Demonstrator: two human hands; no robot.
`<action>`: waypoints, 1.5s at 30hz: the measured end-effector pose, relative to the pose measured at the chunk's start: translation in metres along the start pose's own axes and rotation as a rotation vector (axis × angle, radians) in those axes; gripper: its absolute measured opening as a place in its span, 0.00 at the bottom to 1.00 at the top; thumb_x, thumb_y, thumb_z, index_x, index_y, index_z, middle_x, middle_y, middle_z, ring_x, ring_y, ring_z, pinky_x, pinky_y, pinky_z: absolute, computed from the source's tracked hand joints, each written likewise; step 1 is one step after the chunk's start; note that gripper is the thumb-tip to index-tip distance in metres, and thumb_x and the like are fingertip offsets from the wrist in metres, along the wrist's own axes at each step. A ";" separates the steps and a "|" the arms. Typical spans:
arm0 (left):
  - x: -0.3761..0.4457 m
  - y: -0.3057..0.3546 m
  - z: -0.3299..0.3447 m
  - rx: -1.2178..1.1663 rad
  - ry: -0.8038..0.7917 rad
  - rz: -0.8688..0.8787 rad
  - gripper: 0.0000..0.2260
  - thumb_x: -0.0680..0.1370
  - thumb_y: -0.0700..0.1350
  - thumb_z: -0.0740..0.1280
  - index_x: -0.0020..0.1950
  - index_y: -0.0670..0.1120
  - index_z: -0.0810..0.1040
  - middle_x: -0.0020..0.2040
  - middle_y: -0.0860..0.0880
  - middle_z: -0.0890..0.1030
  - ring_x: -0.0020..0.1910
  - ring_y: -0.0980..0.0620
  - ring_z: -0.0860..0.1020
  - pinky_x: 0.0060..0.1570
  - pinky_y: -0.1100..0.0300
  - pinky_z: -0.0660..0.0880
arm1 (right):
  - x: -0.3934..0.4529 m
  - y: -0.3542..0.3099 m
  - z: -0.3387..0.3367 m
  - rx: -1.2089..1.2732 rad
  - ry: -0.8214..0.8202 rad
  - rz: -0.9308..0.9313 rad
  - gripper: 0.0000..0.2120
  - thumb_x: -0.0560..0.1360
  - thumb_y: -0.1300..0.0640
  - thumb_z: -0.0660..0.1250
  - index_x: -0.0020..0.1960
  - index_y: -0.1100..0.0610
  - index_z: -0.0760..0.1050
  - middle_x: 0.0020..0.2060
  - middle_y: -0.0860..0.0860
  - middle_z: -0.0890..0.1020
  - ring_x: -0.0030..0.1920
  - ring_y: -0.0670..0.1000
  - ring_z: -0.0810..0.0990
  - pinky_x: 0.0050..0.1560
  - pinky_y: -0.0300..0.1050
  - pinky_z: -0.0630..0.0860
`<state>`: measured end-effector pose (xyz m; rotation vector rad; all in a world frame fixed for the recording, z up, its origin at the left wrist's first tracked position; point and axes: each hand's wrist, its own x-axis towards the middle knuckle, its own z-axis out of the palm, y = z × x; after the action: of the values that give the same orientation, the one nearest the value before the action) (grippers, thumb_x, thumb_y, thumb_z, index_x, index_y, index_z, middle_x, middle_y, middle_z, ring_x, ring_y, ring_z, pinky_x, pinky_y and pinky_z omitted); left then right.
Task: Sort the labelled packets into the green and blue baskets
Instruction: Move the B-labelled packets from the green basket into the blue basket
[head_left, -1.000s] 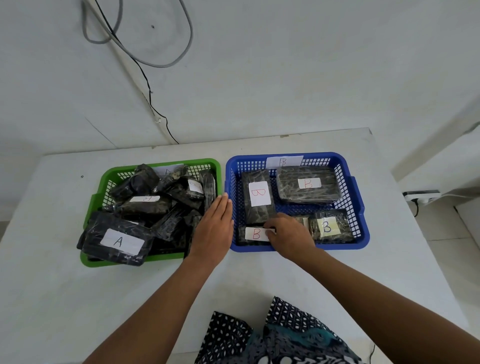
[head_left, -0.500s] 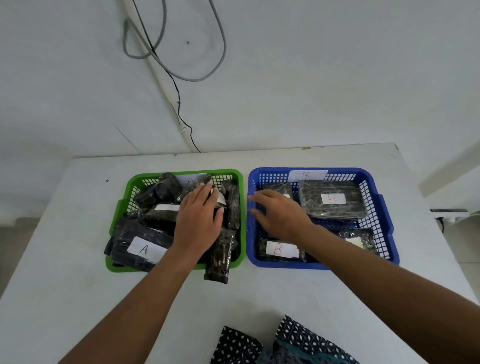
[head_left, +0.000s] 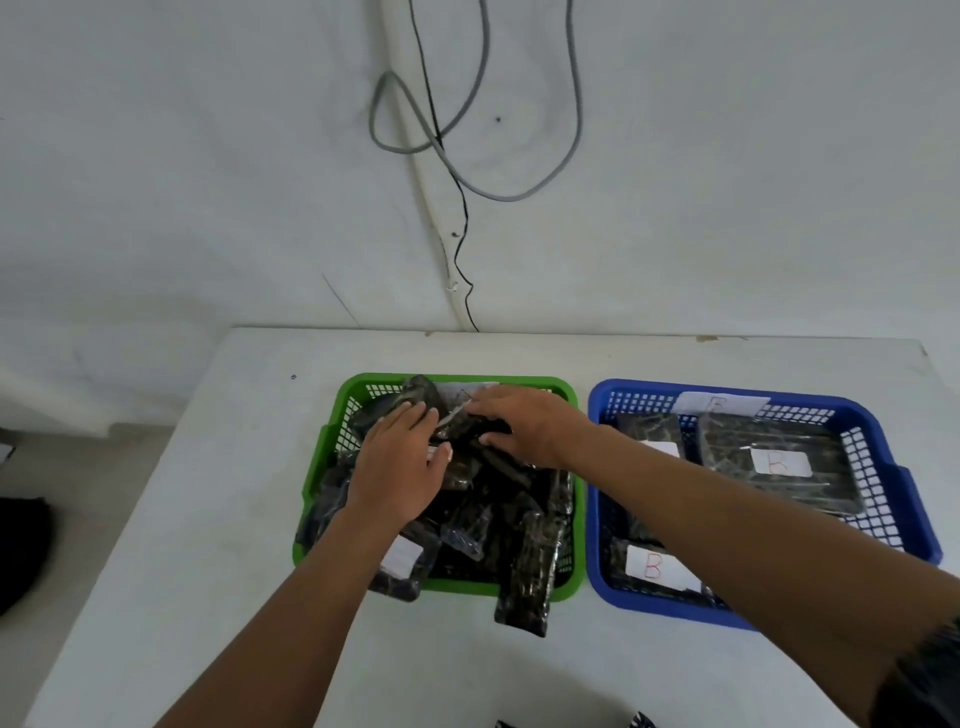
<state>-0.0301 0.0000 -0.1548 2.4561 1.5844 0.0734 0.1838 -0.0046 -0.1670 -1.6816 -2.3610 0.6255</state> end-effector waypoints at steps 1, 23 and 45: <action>0.001 -0.002 0.001 -0.014 -0.021 -0.002 0.25 0.83 0.54 0.61 0.78 0.46 0.66 0.77 0.47 0.67 0.78 0.49 0.61 0.76 0.52 0.58 | 0.002 0.001 0.002 0.008 0.016 -0.010 0.23 0.80 0.51 0.66 0.74 0.48 0.70 0.74 0.48 0.71 0.73 0.51 0.69 0.71 0.47 0.65; 0.040 0.052 -0.033 -1.630 -0.199 -0.702 0.09 0.79 0.39 0.69 0.58 0.37 0.80 0.52 0.41 0.84 0.46 0.49 0.83 0.41 0.56 0.82 | -0.077 -0.001 -0.025 0.241 0.603 -0.195 0.19 0.75 0.52 0.74 0.63 0.60 0.81 0.62 0.53 0.81 0.64 0.49 0.79 0.67 0.43 0.74; 0.047 0.188 0.042 -0.578 -0.114 -0.055 0.21 0.80 0.51 0.68 0.71 0.46 0.75 0.68 0.48 0.77 0.67 0.50 0.75 0.64 0.60 0.68 | -0.252 0.110 -0.032 1.105 0.427 0.915 0.15 0.72 0.57 0.77 0.56 0.51 0.77 0.42 0.51 0.87 0.41 0.52 0.87 0.35 0.45 0.82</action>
<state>0.1642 -0.0382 -0.1597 1.9339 1.3450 0.3267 0.3781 -0.2020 -0.1613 -1.8599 -0.5617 1.2044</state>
